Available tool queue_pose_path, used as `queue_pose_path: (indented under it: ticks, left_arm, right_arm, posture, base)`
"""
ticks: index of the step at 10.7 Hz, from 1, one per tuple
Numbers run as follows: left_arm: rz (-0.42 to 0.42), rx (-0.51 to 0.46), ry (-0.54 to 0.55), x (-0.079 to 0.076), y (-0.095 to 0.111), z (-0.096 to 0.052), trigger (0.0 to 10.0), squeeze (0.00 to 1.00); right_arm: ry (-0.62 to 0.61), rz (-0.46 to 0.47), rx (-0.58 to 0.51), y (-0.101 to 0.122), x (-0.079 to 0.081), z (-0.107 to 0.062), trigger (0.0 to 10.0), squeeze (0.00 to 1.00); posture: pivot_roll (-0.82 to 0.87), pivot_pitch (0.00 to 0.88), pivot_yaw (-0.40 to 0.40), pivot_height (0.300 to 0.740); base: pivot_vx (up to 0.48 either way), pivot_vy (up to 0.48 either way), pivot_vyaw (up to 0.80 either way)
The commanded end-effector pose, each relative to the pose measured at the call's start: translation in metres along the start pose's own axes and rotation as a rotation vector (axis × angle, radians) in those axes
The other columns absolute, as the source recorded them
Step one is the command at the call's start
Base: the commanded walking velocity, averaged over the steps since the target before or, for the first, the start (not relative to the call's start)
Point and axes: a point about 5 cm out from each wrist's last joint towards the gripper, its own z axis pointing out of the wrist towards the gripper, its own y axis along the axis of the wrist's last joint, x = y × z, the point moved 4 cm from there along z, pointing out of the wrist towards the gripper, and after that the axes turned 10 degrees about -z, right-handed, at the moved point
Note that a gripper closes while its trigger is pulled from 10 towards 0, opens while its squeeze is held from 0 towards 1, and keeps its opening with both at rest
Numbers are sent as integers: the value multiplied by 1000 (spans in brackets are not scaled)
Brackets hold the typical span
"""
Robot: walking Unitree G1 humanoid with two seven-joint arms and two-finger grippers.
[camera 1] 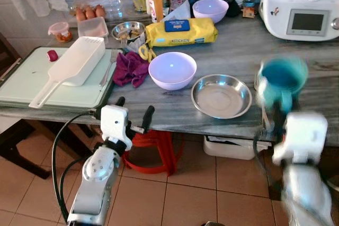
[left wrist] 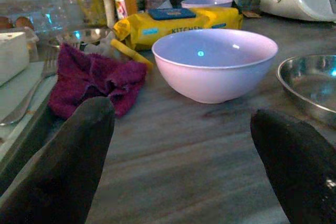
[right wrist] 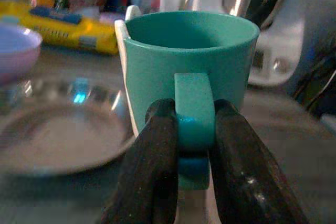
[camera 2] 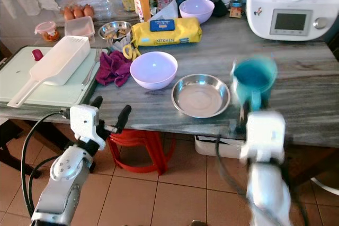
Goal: Setting the table
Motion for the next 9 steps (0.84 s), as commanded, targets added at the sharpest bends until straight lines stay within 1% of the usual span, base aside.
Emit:
queue_pose_path:
  ticks: [1, 2, 3, 4, 7, 9]
  left_arm:
    - [8, 2, 12, 3, 0, 1, 10000, 0]
    - [2, 1, -2, 0, -2, 1, 10000, 0]
    - [0, -3, -19, -1, -2, 1, 10000, 0]
    - [3, -5, -22, -1, -1, 2, 10000, 0]
    - [-26, -27, -58, -9, 3, 2, 10000, 0]
    - [-28, -29, -70, -10, 3, 2, 10000, 0]
  right_arm:
    - [1, -6, -50, 14, -1, -1, 10000, 0]
    - [12, -20, -50, 15, 2, -5, 10000, 0]
    - [16, -39, -68, 19, 3, -7, 10000, 0]
    - [16, -36, -65, 20, 3, -7, 10000, 0]
    - [11, -41, -75, 23, 3, -4, 10000, 0]
    - [15, -35, -74, 23, 5, -3, 10000, 0]
  posture:
    - [-280, 102, 101, 740]
    - [-296, 95, 106, 740]
    - [-302, 89, 108, 740]
    - [-305, 83, 108, 740]
    - [-302, 82, 103, 740]
    - [-295, 83, 102, 740]
  base:
    - [0, 0, 0]
    - [0, 0, 0]
    - [0, 0, 0]
    - [0, 0, 0]
    - [0, 0, -604]
    - [298, 0, 0]
